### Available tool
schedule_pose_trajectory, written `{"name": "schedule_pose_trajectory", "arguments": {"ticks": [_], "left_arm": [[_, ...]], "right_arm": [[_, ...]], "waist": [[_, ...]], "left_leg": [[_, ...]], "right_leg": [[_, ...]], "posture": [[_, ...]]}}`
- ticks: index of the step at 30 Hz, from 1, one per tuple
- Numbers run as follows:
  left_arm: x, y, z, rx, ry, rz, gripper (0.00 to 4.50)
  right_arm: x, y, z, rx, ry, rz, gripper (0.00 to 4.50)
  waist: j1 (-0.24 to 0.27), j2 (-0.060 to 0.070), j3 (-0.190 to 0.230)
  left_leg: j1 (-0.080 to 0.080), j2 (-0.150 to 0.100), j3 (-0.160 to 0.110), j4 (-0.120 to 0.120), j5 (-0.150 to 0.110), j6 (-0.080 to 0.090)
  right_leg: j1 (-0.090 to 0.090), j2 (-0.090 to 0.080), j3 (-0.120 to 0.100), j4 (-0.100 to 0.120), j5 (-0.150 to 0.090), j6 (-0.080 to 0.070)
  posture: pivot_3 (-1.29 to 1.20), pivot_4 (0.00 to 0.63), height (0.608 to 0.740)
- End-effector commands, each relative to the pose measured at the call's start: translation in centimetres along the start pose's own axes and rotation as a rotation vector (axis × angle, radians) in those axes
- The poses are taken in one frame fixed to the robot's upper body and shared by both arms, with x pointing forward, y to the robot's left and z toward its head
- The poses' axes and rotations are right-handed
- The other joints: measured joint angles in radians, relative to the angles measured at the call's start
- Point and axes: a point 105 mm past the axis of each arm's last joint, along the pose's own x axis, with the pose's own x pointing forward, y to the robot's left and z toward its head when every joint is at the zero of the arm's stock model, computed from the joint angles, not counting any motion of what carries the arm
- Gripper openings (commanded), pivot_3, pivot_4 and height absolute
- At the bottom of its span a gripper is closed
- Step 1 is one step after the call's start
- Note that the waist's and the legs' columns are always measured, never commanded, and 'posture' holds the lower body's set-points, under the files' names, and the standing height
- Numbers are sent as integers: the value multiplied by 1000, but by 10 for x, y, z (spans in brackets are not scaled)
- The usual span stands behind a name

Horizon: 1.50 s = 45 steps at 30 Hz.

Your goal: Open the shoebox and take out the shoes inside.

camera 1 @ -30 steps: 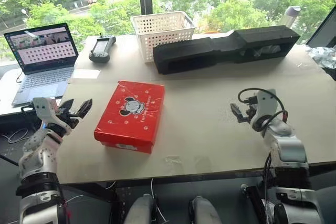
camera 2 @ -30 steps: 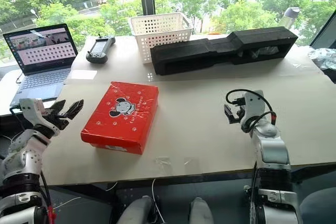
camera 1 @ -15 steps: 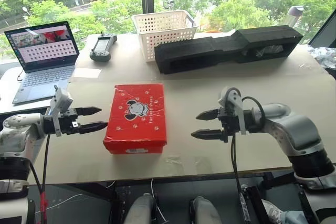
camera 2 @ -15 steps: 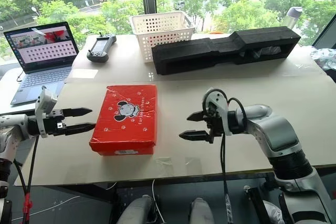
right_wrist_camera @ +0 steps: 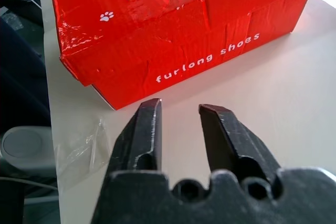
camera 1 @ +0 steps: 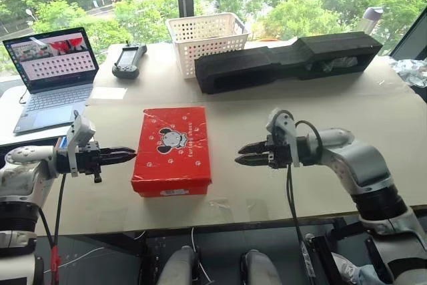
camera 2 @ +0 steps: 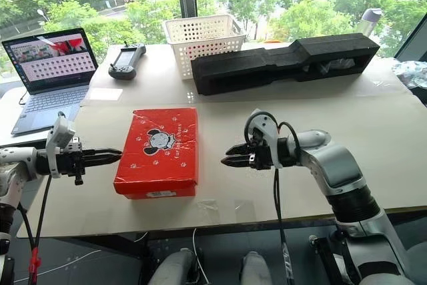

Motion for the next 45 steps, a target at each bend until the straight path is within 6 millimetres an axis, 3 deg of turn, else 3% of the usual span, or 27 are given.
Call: {"name": "schedule_pose_trajectory", "arguments": {"ticks": [1,6,9,13,17,21,30,36,41,45], "left_arm": [[-6,1,4,51,44,8,0],[14,-4,-15,146,180,-47,0],[33,-7,-13,199,191,-83,0],[59,-13,0,252,157,-130,0],[95,-19,22,323,99,-182,0],[130,-30,39,359,48,-239,0],[177,-50,40,372,-6,-298,0],[168,-41,45,382,-16,-283,0],[143,-26,52,342,-35,-218,0],[116,-29,52,319,-46,-216,0]], "right_arm": [[17,-13,4,-81,9,-24,7],[49,-27,-1,-102,52,-23,7],[65,-29,-2,-118,68,-1,7],[68,-31,-1,-125,71,4,7],[52,-35,-6,-122,85,-16,7],[22,-48,-23,-89,130,-94,7],[-37,-75,-51,4,164,-328,7],[-49,-80,-56,35,145,-385,7],[-49,-74,-62,44,159,-340,7],[-51,-73,-67,46,175,-310,7]], "waist": [[-2,0,0],[-1,0,0],[3,1,0],[8,1,0],[24,1,1],[31,1,1],[24,0,1],[24,0,1],[18,0,1],[11,0,1]], "left_leg": [[0,0,0,0,0,0],[0,0,1,0,0,0],[0,-1,1,0,0,0],[0,-1,1,1,0,0],[0,-2,1,2,1,0],[0,-2,1,3,1,0],[0,-1,6,4,5,9],[0,0,6,6,5,10],[0,0,6,5,5,10],[0,0,6,5,5,10]], "right_leg": [[0,0,0,0,0,0],[0,2,0,0,1,0],[-1,3,0,0,4,6],[0,5,0,1,5,6],[1,6,1,1,6,7],[5,7,1,0,6,8],[4,8,5,4,6,8],[5,8,6,4,6,8],[4,8,6,5,6,7],[4,8,6,5,6,7]], "posture": [[0,150,731],[0,150,731],[0,150,731],[0,150,731],[0,150,731],[0,150,731],[0,150,731],[0,150,731],[0,150,731],[0,150,731]]}}
